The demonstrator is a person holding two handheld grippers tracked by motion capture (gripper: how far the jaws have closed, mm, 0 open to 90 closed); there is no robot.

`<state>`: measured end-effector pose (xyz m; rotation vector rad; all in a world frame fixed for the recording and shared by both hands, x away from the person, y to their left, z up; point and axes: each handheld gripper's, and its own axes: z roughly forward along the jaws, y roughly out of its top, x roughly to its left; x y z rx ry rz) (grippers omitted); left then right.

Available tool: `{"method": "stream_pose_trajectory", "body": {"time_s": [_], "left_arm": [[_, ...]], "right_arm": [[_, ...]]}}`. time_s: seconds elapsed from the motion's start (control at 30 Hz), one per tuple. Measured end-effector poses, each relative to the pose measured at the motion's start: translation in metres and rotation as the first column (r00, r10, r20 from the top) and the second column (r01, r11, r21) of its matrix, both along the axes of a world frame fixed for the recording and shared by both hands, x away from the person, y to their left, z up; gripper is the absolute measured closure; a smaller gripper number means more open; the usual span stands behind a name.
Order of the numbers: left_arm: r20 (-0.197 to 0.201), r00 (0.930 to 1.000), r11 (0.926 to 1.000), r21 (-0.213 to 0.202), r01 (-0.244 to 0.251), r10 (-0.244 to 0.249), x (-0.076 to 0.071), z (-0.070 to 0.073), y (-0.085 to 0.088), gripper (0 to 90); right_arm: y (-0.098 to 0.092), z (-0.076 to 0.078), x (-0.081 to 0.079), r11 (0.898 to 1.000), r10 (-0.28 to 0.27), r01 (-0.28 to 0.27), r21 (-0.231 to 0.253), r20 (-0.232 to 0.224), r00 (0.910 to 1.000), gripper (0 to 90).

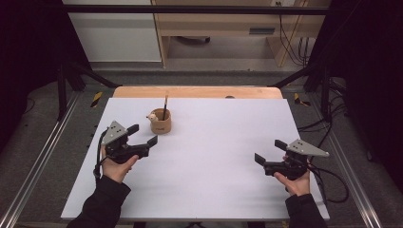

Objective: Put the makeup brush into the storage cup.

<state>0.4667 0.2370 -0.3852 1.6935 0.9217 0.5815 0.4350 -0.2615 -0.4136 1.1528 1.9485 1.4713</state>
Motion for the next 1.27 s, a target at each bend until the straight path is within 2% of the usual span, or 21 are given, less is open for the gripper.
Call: {"method": "stream_pose_trajectory", "body": {"time_s": [0.2, 0.67, 1.03, 1.27], "left_arm": [[-0.006, 0.9998, 0.9998, 0.006, -0.017, 0.017, -0.007, -0.004, 0.007, 11.9], [-0.012, 0.9999, 0.9999, 0.002, -0.012, 0.012, -0.019, -0.018, 0.022, 8.5], [-0.023, 0.9997, 0.9998, 0.018, -0.010, 0.010, -0.024, -0.028, 0.032, 7.1], [-0.016, 0.9997, 0.9995, 0.025, -0.019, 0.019, -0.026, -0.031, 0.037, 7.1]], "right_arm": [[0.000, 0.000, 0.000, 1.000, 0.001, -0.001, 0.001, -0.003, 1.0000, 1.7], [0.000, 0.000, 0.000, 1.000, 0.000, 0.000, 0.001, -0.002, 1.0000, 1.7], [-0.002, 0.001, -0.001, 1.000, -0.001, 0.001, 0.006, 0.003, 1.0000, 1.7], [-0.002, 0.001, -0.002, 1.000, -0.002, 0.001, 0.008, 0.002, 1.0000, 1.7]]}}
